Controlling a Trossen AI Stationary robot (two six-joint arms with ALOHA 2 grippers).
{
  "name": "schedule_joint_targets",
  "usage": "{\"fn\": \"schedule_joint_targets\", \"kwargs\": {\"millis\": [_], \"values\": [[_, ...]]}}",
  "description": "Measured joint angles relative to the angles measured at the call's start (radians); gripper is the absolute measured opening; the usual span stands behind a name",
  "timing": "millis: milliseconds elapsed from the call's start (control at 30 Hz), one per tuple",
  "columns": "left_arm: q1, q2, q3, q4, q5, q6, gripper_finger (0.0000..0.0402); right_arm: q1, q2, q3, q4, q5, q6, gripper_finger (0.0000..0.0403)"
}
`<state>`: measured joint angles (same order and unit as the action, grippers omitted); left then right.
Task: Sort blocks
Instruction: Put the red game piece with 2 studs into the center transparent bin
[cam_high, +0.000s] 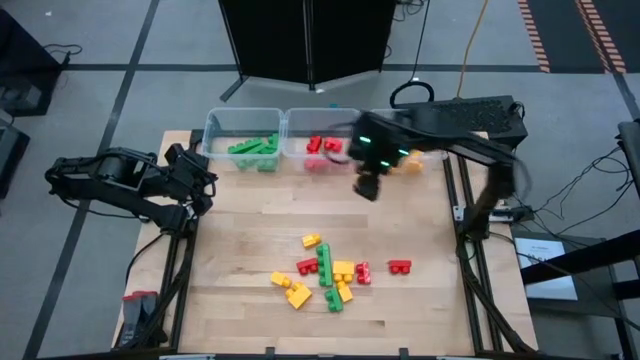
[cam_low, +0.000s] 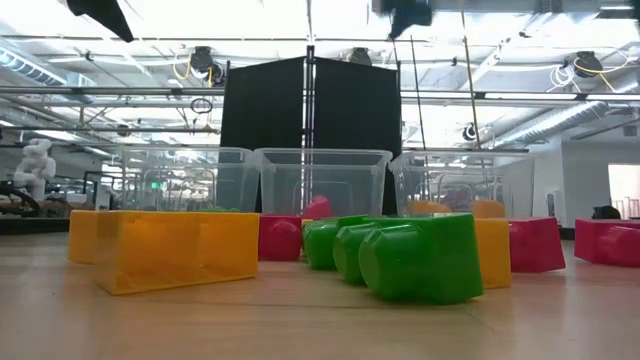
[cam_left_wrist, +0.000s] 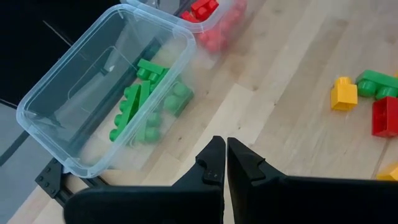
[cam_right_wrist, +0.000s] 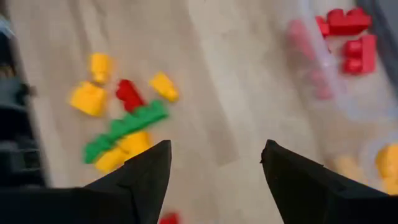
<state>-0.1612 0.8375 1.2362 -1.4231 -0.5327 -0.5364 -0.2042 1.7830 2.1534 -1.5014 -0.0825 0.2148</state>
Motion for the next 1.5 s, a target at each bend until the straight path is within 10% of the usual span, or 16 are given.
{"fn": "schedule_joint_targets", "kwargs": {"millis": [200,700,1500], "values": [[0.0,0.0,0.0,0.0,-0.004,0.081,0.0,0.141,-0.274,-0.337,0.055,0.219,0.334,0.0242],[0.0,0.0,0.0,0.001,-0.007,0.105,0.0,0.449,-0.454,-1.076,0.455,0.129,0.551,0.0242],[0.0,0.0,0.0,0.002,-0.007,0.044,0.0,0.56,-0.3,-1.211,0.608,-0.002,0.493,0.0329]]}}
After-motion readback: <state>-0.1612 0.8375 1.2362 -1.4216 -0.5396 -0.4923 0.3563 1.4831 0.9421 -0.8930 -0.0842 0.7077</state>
